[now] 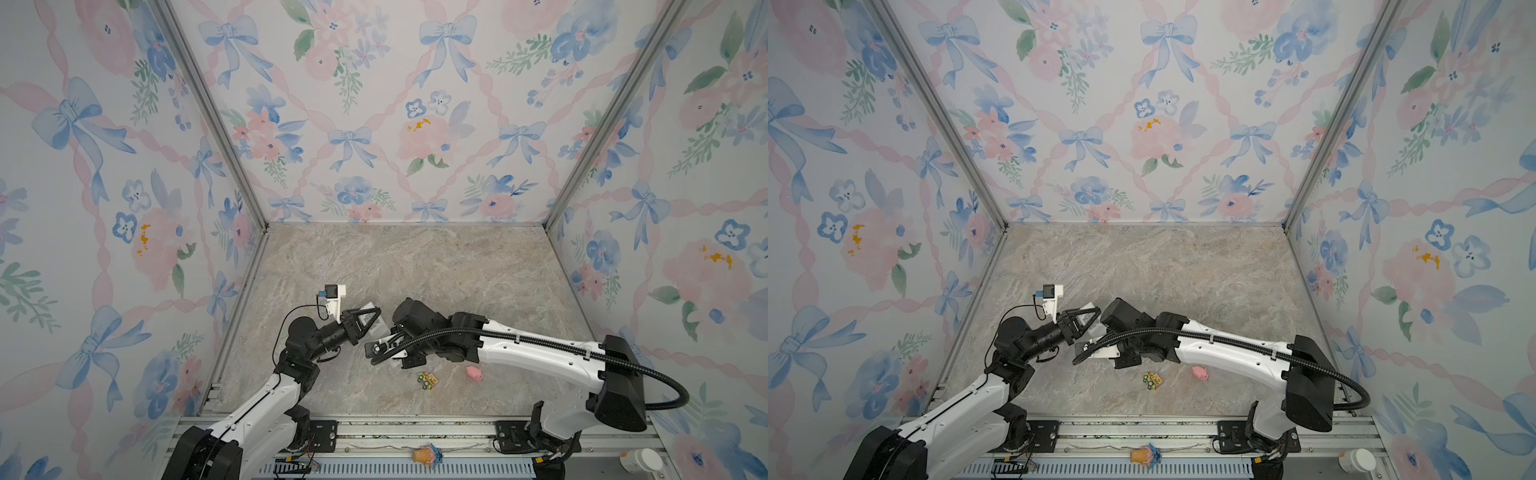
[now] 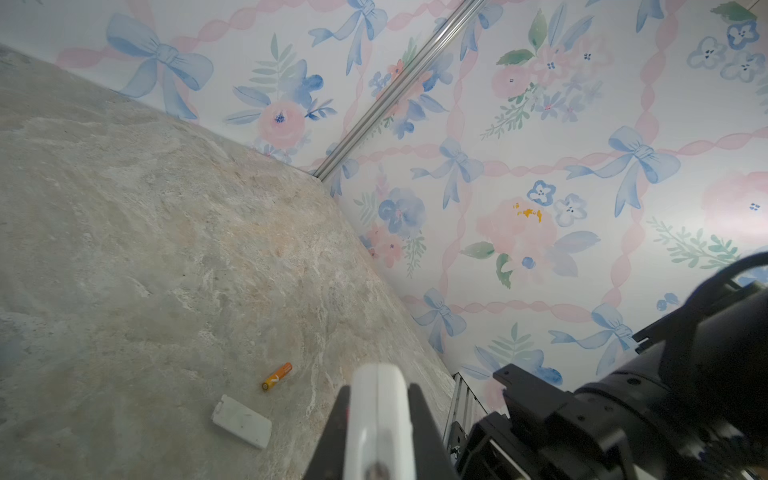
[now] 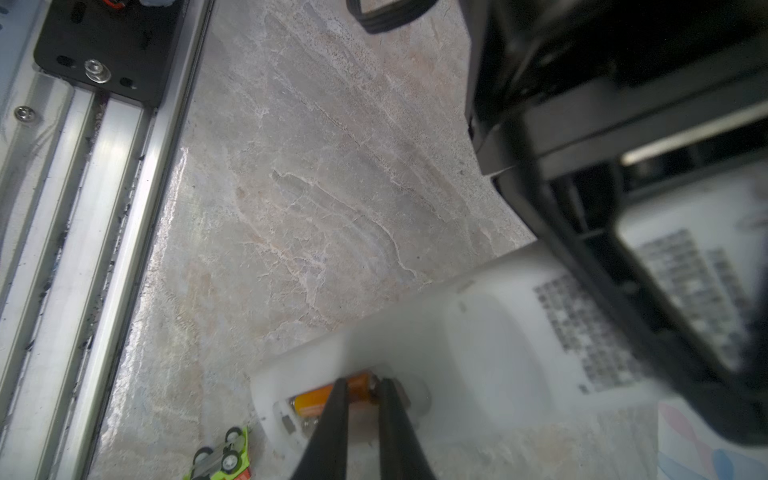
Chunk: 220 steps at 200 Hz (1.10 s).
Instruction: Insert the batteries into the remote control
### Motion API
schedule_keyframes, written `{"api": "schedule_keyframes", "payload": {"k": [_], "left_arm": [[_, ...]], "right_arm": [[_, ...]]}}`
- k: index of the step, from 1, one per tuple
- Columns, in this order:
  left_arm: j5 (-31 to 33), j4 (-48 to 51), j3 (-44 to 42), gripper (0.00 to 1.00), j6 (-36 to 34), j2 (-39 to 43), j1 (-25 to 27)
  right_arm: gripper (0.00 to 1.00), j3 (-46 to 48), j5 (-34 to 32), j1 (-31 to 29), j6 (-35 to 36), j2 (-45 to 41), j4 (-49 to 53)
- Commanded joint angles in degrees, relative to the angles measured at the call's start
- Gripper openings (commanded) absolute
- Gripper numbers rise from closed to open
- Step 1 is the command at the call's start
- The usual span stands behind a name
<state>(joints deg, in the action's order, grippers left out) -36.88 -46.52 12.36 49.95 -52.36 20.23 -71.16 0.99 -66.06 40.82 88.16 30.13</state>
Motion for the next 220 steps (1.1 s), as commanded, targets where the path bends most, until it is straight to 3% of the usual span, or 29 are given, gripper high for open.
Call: {"api": "schedule_keyframes", "payload": {"k": [1, 220], "left_arm": [[-1.3, -5.9, 0.7, 0.0, 2.2, 0.7, -0.2], [-1.0, -6.4, 0.2, 0.0, 2.4, 0.5, -0.5]], "right_arm": [[0.16, 1.4, -0.2, 0.2, 0.5, 2.4, 2.4], [0.07, 2.0, -3.0, 0.4, -0.3, 3.5, 0.7]]}}
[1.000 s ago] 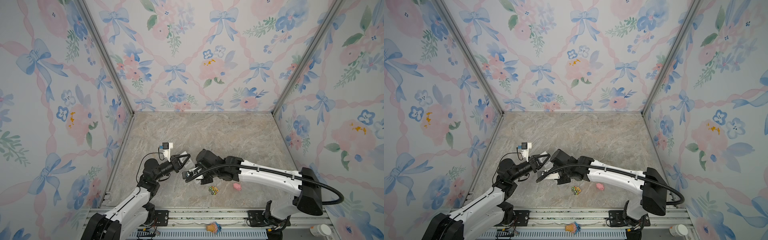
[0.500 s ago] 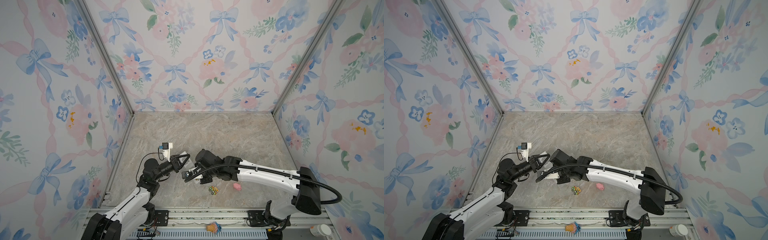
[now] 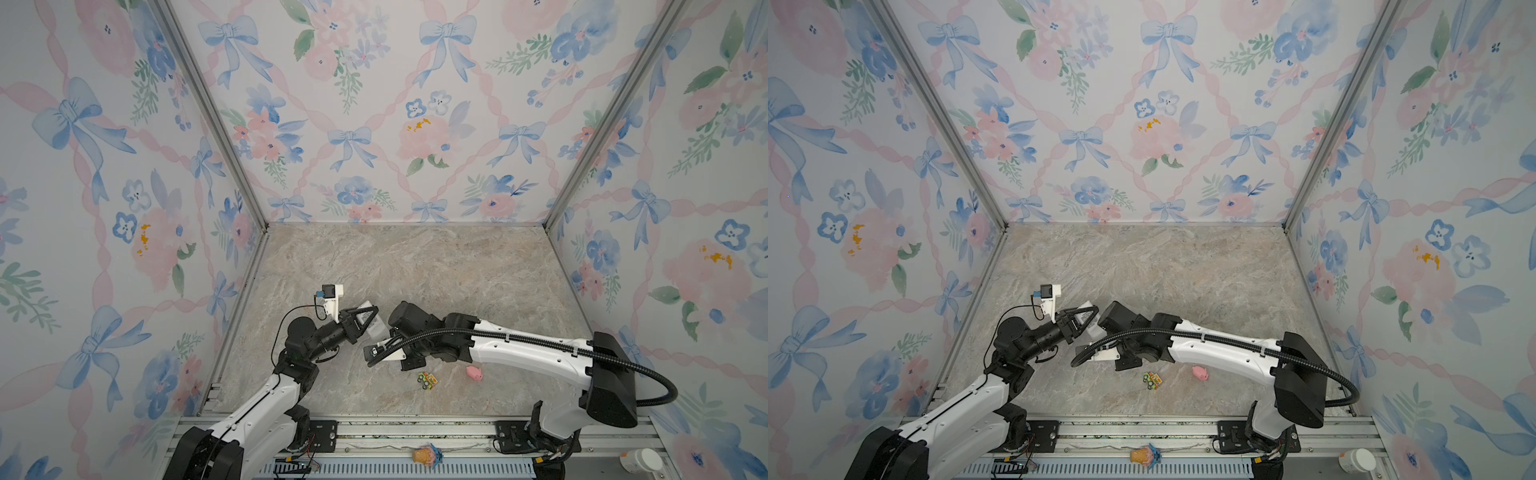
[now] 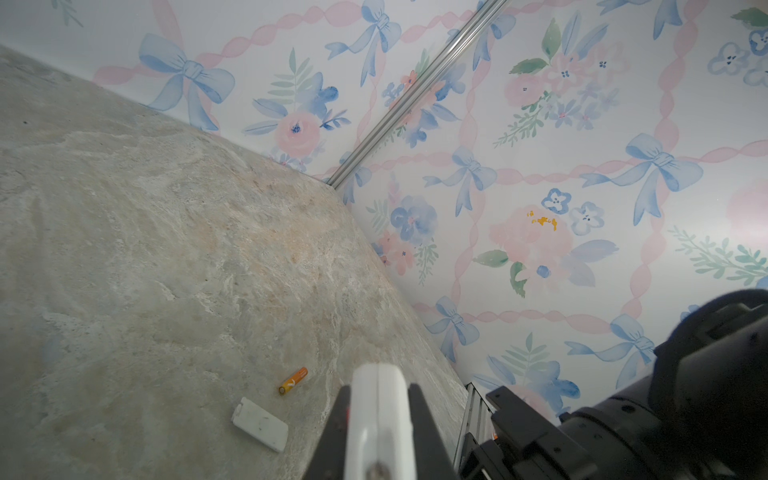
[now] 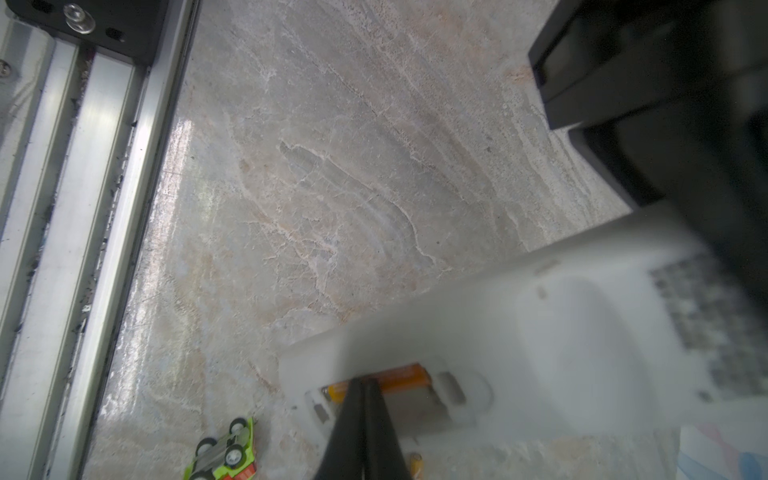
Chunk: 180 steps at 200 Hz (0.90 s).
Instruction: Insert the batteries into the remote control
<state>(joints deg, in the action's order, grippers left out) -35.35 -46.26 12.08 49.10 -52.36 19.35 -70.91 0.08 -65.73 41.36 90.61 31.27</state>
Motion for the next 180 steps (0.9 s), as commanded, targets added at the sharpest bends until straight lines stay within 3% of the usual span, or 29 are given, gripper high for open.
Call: {"api": "schedule_keyframes", "payload": {"k": [1, 115, 180], "left_arm": [[-2.5, -6.6, 0.5, 0.0, 3.3, 0.5, 0.4], [0.1, -3.2, 0.6, 0.0, 1.0, -2.1, -0.4], [0.5, -2.7, 0.5, 0.0, 1.2, -3.8, -1.3]], "right_arm": [[0.07, 1.7, -2.1, 0.1, -0.9, 1.0, -0.4], [0.29, 4.9, 0.8, 1.0, -9.0, -10.5, -3.1], [0.37, 7.3, 4.2, 6.4, -16.3, -15.0, -3.4]]}}
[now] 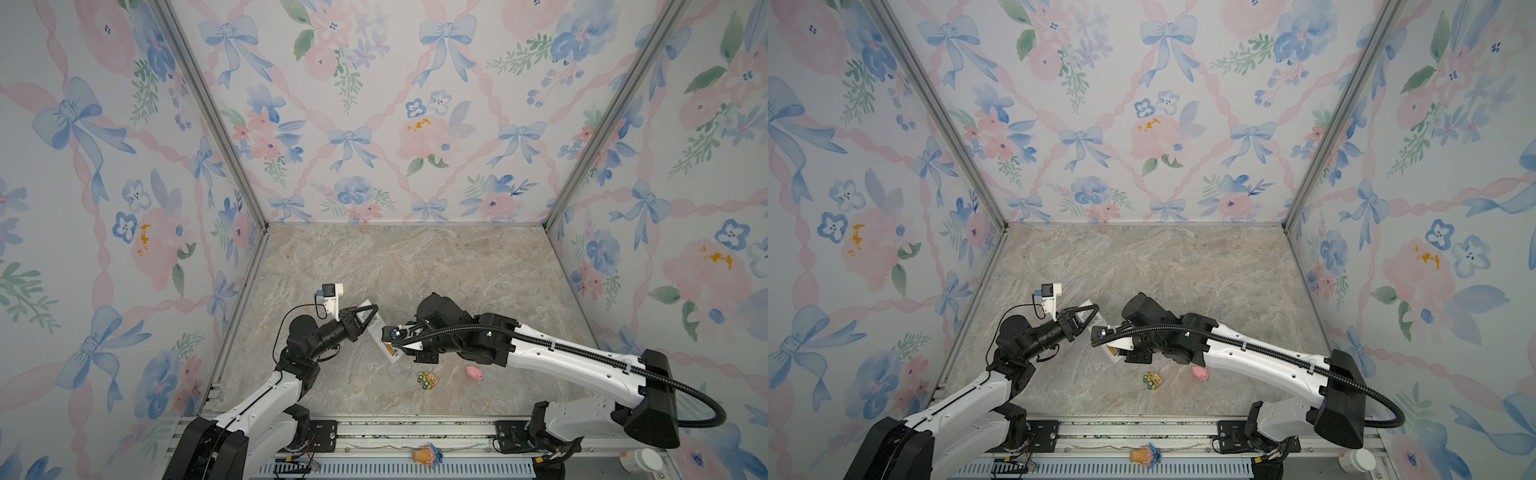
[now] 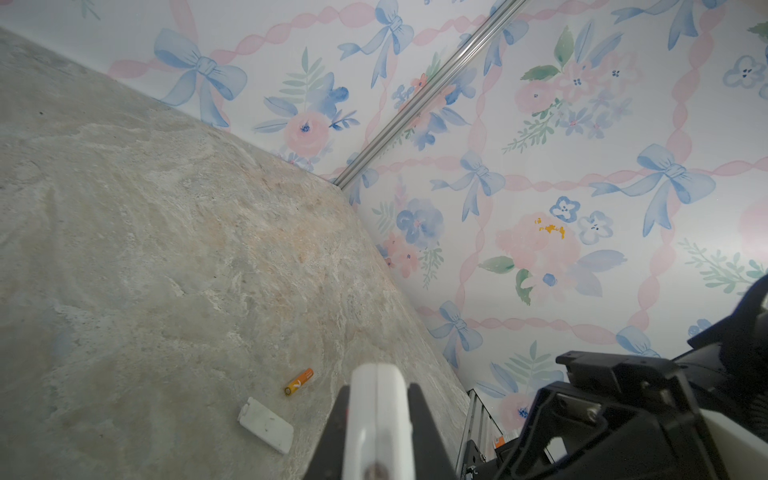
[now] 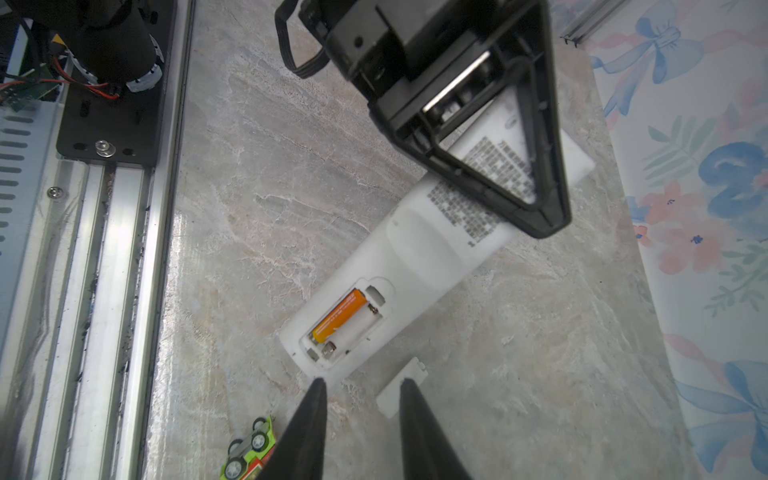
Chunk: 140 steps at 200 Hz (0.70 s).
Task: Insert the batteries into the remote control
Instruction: 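Raise the right gripper and move it toward the white cover and battery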
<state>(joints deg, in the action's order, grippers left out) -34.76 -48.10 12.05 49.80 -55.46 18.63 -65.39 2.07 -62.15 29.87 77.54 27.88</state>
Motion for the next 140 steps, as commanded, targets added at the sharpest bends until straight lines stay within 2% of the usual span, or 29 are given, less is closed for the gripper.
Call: {"api": "schedule_keyframes", "payload": {"k": [1, 50, 84, 140], "left_arm": [[-0.1, -0.9, 0.5, 0.0, 0.5, -0.7, -0.6], [0.2, -0.9, 0.8, 0.0, 0.6, -2.5, -1.2], [0.7, -0.9, 0.8, 0.0, 0.9, -3.4, -1.6], [1.1, -0.9, 0.3, 0.0, 1.1, -3.3, -1.7]], "right_arm": [[0.37, 1.8, 2.2, 3.0, -5.0, -1.9, 0.0], [0.47, 3.1, 5.3, 9.9, -9.4, -3.3, -0.2], [0.61, 3.5, 5.1, 15.5, -13.3, -2.8, 0.0], [0.71, 4.0, 3.6, 21.2, -18.2, 1.6, 1.6]]}}
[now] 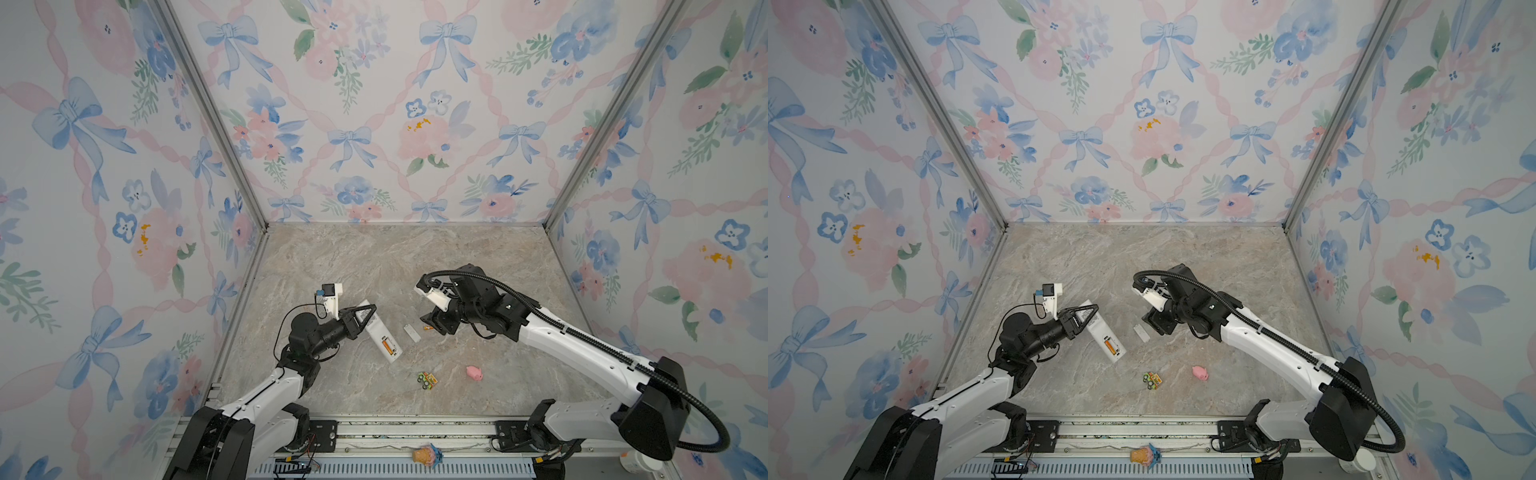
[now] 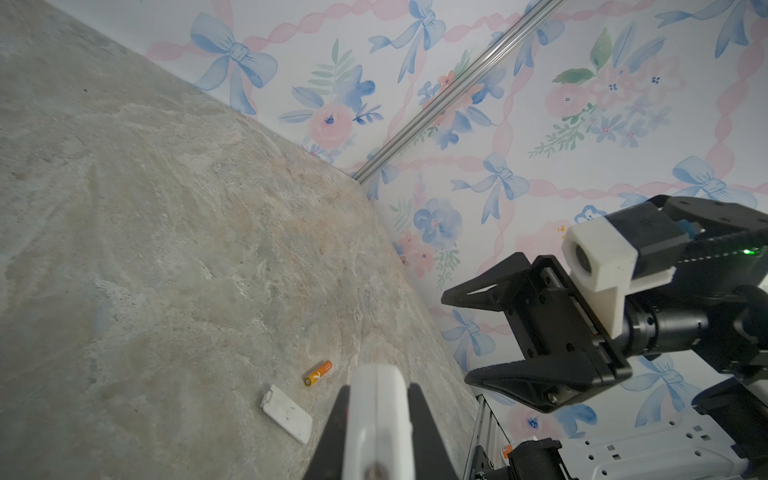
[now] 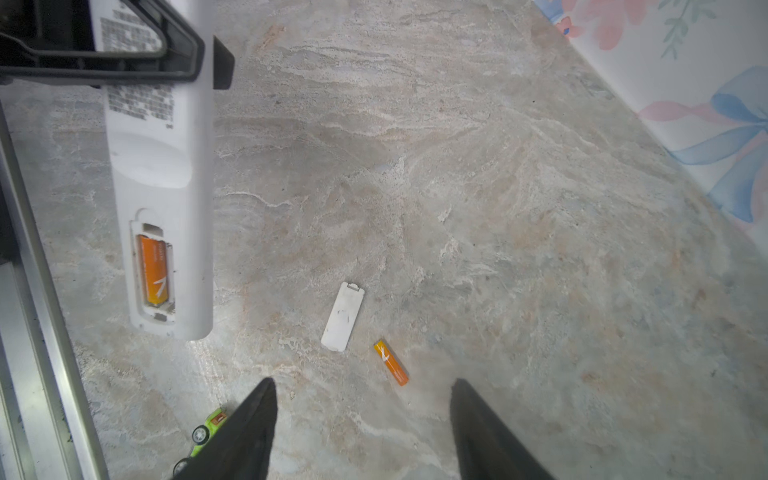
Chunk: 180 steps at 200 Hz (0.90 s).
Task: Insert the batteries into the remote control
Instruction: 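Raise the right gripper and move it toward the white cover and battery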
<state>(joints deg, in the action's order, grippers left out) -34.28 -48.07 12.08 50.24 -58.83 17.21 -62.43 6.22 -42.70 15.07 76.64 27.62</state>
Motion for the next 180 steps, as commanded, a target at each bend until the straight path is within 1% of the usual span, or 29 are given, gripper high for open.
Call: {"api": "schedule_keyframes", "payload": {"k": [1, 38, 71, 104, 134, 139, 152, 180], "left_arm": [[0.6, -1.0, 0.2, 0.0, 0.7, 0.0, -0.3], [1.1, -0.9, -0.2, 0.0, 0.7, 0.3, -0.3], [1.6, -1.0, -0.9, 0.0, 0.8, 0.7, -0.4], [1.3, -0.9, -0.8, 0.0, 0.8, 0.1, -0.7], [1.2, -0.9, -0.8, 0.0, 0.7, -0.1, -0.9], [1.2, -1.0, -0.9, 0.0, 0.7, -0.1, -1.0], [1.2, -0.9, -0.8, 0.0, 0.6, -0.3, -1.0], [1.1, -1.0, -0.9, 0.0, 0.6, -0.5, -1.1]], "right_arm": [[0.71, 1.1, -0.6, 1.8, -3.5, 2.6, 1.9], [0.81, 0.9, 0.8, 4.4, -4.3, 7.3, 2.7], [0.86, 0.6, 3.2, 6.0, -4.3, 10.5, 1.5], [0.87, -1.2, 2.8, 6.4, -4.8, 15.3, 2.1], [0.88, -1.6, 3.6, 6.4, -4.6, 17.8, 2.2], [0.88, -1.9, 3.6, 6.4, -4.6, 19.7, 2.4], [0.88, -2.6, 3.3, 6.4, -4.5, 21.4, 2.7], [0.88, -3.4, 3.3, 6.5, -4.6, 23.6, 2.4]]}}
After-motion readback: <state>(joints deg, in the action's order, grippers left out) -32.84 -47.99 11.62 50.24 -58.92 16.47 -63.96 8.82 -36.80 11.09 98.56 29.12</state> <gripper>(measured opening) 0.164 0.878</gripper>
